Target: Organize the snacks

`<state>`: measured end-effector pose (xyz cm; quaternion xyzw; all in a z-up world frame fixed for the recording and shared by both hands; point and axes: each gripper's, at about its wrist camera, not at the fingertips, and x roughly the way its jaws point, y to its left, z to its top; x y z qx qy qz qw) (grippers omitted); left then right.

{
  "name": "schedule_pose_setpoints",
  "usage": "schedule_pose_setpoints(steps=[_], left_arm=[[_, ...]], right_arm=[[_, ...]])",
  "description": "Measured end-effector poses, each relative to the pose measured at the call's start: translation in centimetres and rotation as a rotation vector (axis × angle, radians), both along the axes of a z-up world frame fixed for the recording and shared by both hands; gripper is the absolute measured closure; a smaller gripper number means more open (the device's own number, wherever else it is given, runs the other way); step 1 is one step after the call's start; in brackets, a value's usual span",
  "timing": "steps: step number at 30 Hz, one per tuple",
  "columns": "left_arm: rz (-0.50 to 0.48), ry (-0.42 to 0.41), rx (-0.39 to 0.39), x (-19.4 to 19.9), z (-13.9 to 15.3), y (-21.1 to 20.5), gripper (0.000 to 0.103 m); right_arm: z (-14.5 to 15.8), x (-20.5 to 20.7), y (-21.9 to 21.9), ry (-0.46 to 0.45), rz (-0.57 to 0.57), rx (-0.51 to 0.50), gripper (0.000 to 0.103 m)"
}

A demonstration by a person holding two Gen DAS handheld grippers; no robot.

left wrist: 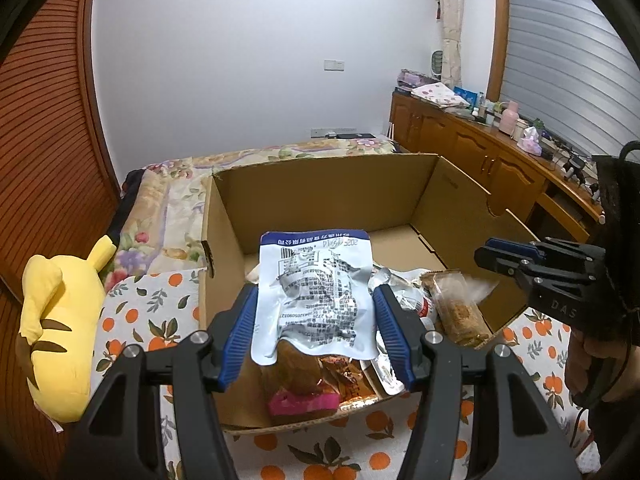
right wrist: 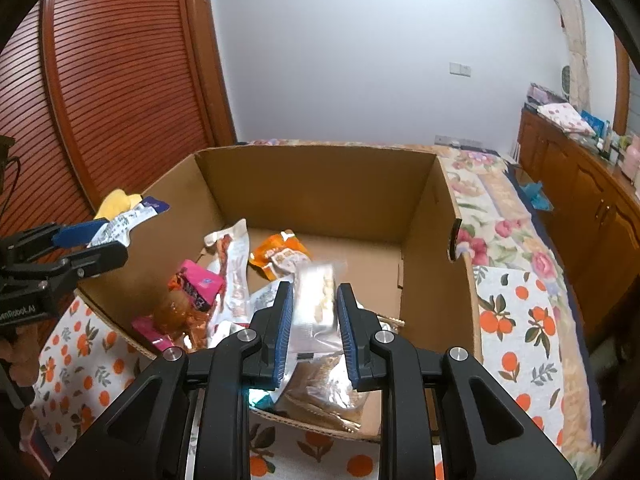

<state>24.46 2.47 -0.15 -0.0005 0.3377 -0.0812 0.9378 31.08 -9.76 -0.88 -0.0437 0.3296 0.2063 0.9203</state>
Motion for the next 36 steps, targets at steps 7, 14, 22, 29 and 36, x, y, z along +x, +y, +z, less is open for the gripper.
schedule_pose_setpoints(steps=[7,14,22,29,36], left_arm=[[0.012,0.002,0.002,0.2,-0.2,0.2,0.045],[0.012,-0.038,-0.001,-0.1,0.3,0.2,0.03],[0.014,-0.095,0.028,-1.6,0.9,-0.4,0.017],[0.008,-0.144,0.046,-3.6,1.3,-1.2,0.004],[0.036,-0.216,0.042,-5.6,2.3,-1.6,0.0]], right_arm=[[0.1,-0.2,0.4,-0.015,0.016,0.005,0.081],[0.3,-1.1,0.4,-0.027,0.022,0.016,0.08],[0.6,-2.3,0.5,-0.063,0.014,0.023,0.066],[1.1,-4.1,0.0,-0.125,-0.027,0.034,0.039],[1.9,-5.6,-0.5,-0.182,-0.08,0.039,0.025]])
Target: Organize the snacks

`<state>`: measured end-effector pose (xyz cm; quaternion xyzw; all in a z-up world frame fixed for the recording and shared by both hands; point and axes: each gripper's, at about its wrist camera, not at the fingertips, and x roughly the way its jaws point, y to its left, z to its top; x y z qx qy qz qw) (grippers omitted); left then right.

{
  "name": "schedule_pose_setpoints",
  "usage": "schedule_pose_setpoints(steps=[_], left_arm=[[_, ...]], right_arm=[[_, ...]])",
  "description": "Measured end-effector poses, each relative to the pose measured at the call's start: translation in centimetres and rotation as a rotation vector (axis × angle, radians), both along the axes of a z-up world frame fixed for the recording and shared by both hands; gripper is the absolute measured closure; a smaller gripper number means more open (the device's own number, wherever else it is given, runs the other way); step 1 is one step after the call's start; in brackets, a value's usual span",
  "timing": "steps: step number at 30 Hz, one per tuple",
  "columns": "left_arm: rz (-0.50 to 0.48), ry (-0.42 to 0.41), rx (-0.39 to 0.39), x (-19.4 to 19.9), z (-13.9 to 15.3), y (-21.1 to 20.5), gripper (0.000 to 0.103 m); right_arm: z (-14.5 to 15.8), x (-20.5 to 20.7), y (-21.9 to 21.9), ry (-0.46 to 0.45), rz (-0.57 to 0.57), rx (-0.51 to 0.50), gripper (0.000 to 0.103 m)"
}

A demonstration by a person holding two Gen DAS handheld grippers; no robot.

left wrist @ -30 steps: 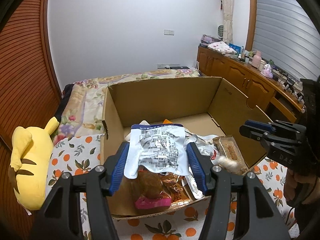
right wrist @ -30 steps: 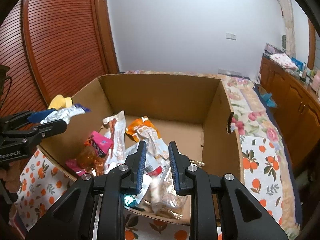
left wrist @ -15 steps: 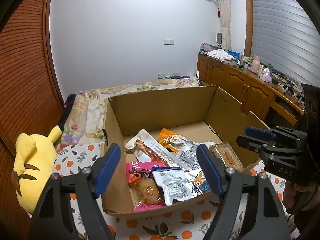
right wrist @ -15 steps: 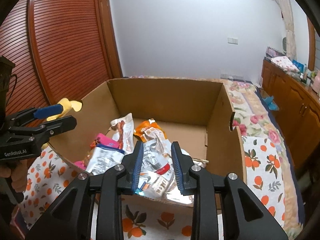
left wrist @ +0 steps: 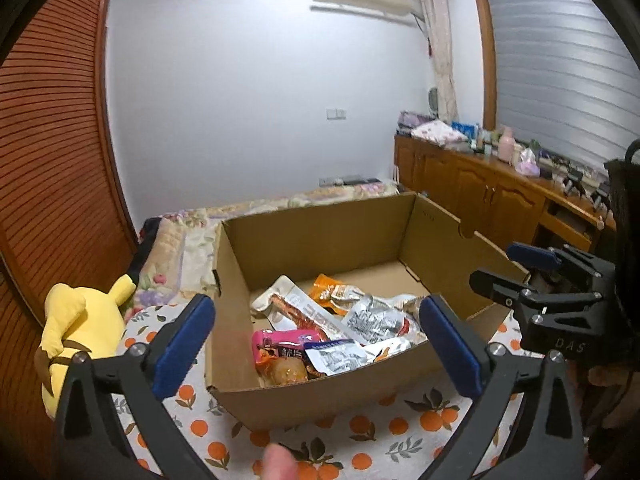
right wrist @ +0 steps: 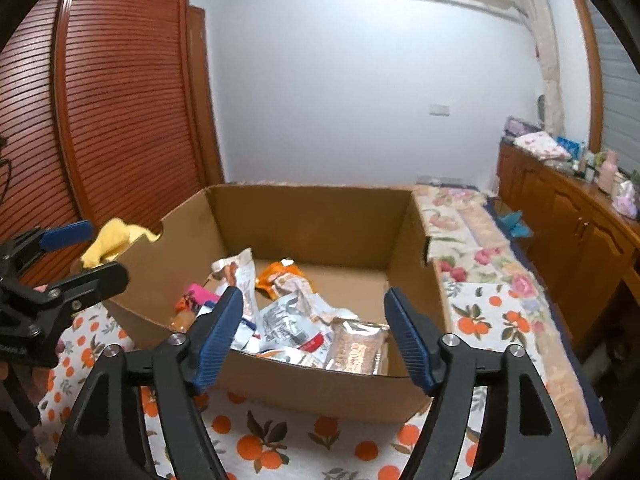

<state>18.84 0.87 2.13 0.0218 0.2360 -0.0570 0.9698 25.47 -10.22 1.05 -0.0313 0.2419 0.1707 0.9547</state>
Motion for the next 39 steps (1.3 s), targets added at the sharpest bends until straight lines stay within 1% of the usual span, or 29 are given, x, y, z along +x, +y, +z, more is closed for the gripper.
schedule_pose_setpoints(steps=[3,5,7,12,18,22,26,31,34,39], left_arm=[[0.017,-0.029,-0.028,-0.9,0.7,0.3,0.0],[0.023,-0.031,-0.043,-1.3,1.2,0.5,0.0],[0.029,-0.035,-0.043,-1.7,1.5,0.6,0.0],[0.027,-0.075,-0.021,-3.1,2.4,0.2,0.0],[0.03,-0.102,-0.007,-4.9,2.9,-0.1,0.0],[0.022,-0.099,-0.025,-5.9,3.0,-0.1,0.0],[0.036,-0.107,-0.003,-7.1,2.7,-0.4,0.0],[0.053,-0.115,0.009,-8.1,1.7,-0.5,0.0],[0.054,-0.097,-0.005,-8.5,1.1,-0.3,0.0],[0.071,-0.077,0.001,-9.2,0.1,-0.2,0.0]], right_arm=[[0.4,-0.6,-0.2,-0.019,-0.013,0.001,0.023],[0.7,-1.1,-0.2,-0.031,-0.018,0.004,0.021],[1.1,-1.5,-0.3,-0.044,-0.022,0.009,0.02],[2.2,-2.8,-0.5,-0.083,-0.036,0.023,0.017],[3.2,-4.8,-0.1,-0.125,-0.06,-0.002,0.015],[3.5,-6.1,-0.2,-0.142,-0.063,0.002,0.014],[3.7,-7.6,-0.2,-0.168,-0.071,-0.006,0.014],[3.6,-9.4,-0.5,-0.177,-0.076,0.001,0.014],[3.5,-10.1,-0.8,-0.177,-0.079,0.006,0.014],[3.2,-11.3,-1.3,-0.186,-0.091,0.007,0.014]])
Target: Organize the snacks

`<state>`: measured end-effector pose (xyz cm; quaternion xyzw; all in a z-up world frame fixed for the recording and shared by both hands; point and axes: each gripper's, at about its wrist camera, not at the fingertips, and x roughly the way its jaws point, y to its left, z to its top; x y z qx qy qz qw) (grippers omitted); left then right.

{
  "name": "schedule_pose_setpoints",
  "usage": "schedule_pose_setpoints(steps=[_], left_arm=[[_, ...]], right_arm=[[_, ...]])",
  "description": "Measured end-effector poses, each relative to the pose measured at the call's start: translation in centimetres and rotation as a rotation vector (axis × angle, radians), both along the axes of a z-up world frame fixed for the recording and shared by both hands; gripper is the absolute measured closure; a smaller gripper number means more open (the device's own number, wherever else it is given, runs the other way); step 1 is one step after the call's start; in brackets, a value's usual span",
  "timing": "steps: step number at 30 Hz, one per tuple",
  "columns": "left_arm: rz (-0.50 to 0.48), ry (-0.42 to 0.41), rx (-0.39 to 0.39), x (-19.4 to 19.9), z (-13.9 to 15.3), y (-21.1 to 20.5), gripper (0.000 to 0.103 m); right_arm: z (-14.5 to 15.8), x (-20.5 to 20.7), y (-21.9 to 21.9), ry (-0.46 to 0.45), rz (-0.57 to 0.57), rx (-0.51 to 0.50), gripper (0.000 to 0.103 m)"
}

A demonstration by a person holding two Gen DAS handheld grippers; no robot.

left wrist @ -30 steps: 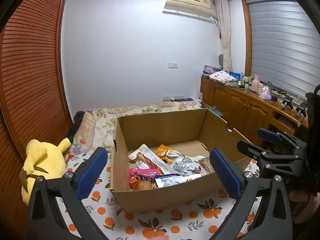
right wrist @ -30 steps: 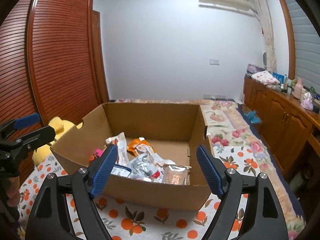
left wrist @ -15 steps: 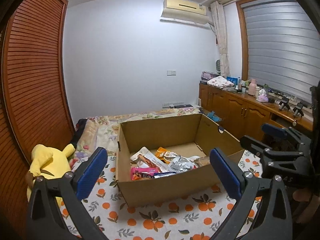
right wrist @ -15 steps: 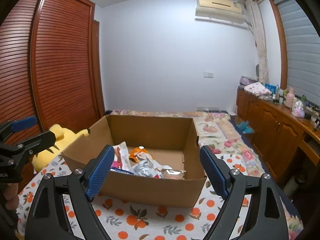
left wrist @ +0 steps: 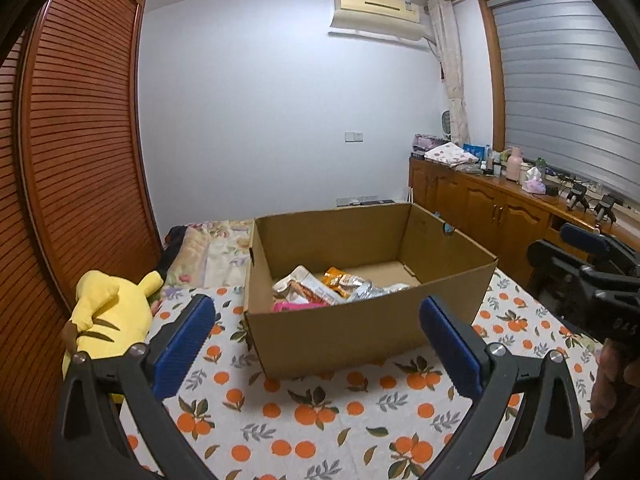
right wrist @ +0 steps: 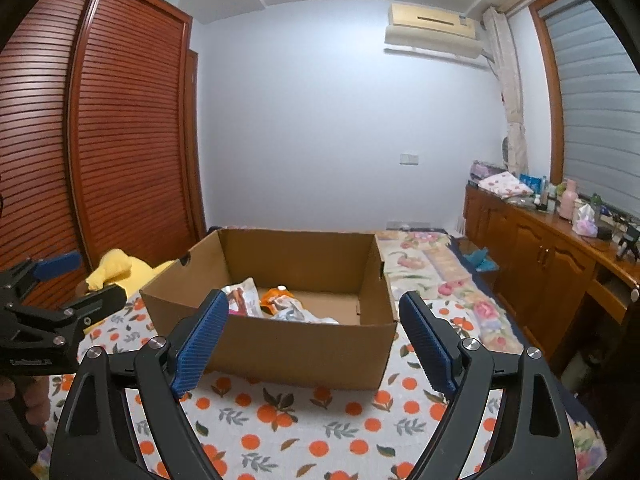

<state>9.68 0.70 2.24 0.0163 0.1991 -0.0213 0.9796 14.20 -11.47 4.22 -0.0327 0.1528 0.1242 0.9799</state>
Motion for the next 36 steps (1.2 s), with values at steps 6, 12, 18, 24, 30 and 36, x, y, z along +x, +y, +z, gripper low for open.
schedule_pose_setpoints(steps=[6,12,18,24,30,36], left_arm=[[0.018,0.03,-0.014,-0.8,-1.3,0.3,0.0],[0.012,0.049,-0.032,-1.1,-2.2,0.5,0.0],[0.01,0.052,-0.034,-1.2,-2.4,0.5,0.0],[0.009,0.051,-0.034,-1.2,-2.4,0.5,0.0],[0.01,0.051,-0.033,-1.2,-2.4,0.5,0.0],[0.007,0.049,-0.03,-1.2,-2.4,0.5,0.0]], right_arm=[[-1.1,-0.7,-0.3,0.011,-0.003,0.0,0.014],[-2.2,-0.8,-0.3,0.027,-0.001,-0.009,0.014],[-2.7,-1.0,-0.5,0.033,-0.007,-0.009,0.014],[-2.7,-1.1,-0.7,0.033,-0.011,-0.008,0.014],[-2.8,-1.1,-0.7,0.034,-0.013,-0.007,0.014],[-2.8,-1.2,-0.7,0.033,-0.013,-0.008,0.014]])
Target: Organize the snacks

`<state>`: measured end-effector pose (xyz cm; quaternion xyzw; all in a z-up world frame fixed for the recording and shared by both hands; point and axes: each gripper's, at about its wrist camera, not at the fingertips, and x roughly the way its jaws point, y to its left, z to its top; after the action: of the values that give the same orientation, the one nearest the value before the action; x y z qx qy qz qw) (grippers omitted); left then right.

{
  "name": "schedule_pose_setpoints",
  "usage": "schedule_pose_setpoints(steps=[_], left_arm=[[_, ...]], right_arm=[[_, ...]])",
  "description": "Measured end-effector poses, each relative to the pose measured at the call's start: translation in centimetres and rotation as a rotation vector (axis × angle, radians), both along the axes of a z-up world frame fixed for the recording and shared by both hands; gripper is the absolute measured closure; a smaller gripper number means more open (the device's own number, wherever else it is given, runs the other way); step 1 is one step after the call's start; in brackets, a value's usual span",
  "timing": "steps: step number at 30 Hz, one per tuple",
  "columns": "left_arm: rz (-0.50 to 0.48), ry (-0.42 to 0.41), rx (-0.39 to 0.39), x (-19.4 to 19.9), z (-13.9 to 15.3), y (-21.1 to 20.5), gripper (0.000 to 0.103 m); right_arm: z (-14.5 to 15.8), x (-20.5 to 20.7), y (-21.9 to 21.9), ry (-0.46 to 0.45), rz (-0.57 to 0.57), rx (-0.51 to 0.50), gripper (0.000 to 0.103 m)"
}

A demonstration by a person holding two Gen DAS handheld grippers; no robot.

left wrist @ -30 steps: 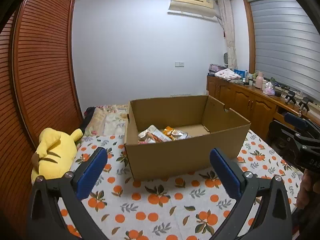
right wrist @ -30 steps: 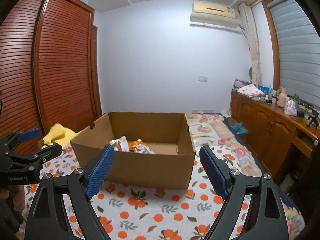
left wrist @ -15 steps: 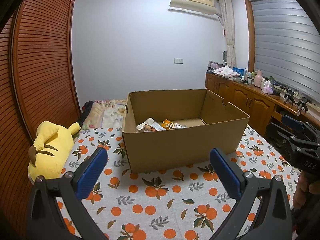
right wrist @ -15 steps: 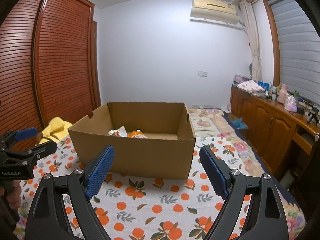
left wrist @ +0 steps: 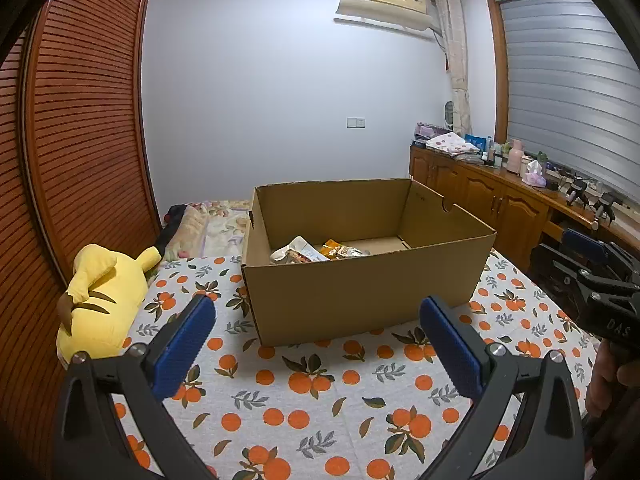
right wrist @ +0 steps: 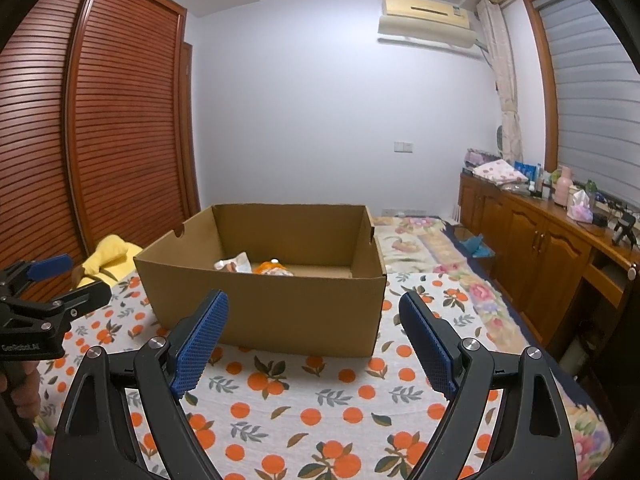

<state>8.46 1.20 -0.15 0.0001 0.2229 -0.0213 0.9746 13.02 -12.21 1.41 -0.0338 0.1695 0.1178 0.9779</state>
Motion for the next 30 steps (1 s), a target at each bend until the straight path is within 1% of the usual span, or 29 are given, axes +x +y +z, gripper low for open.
schedule_pose_setpoints(steps=[30], left_arm=[[0.001,-0.009,-0.001,-0.23,0.43,0.12,0.0]], right_arm=[[0.04,-0.03,-0.02,0.0,0.0,0.002,0.014]])
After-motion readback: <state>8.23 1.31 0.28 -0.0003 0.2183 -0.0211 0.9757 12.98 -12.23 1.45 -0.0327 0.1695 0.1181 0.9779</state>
